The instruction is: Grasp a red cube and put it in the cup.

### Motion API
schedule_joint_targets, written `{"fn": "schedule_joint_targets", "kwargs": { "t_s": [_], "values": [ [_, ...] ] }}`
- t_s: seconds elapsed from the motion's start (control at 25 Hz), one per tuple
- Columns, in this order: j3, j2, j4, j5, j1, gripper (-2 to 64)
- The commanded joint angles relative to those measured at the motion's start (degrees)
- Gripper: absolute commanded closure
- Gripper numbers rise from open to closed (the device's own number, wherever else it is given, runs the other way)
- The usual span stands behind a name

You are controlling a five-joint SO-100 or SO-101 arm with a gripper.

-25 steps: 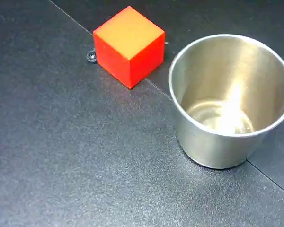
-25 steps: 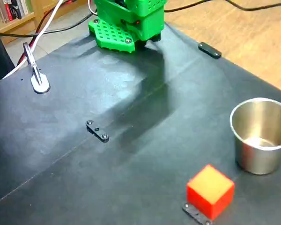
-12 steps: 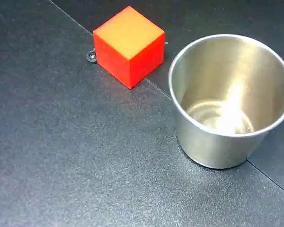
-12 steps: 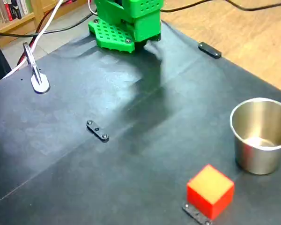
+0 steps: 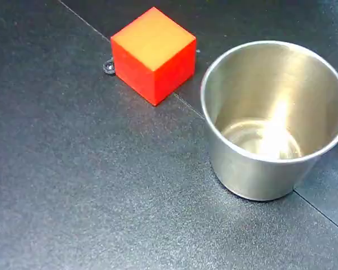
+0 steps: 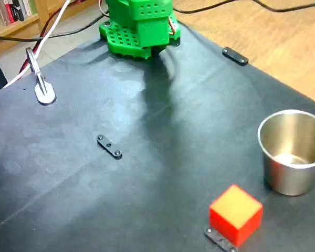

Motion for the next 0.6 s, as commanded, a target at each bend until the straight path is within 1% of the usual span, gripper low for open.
{"fn": "schedule_joint_targets", "kwargs": {
  "t_s": [0.0, 0.08, 0.28, 0.56],
  "values": [
    [-1.41, -5.36, -7.29, -0.09, 1.76, 25.8],
    [-1.41, -8.88, -8.26, -0.09, 2.11, 25.8],
    [-2.20, -16.00, -8.00, -0.26, 1.32, 25.9],
    [-9.76, -27.42, -7.73, -8.53, -0.70, 25.9]
  ]
}}
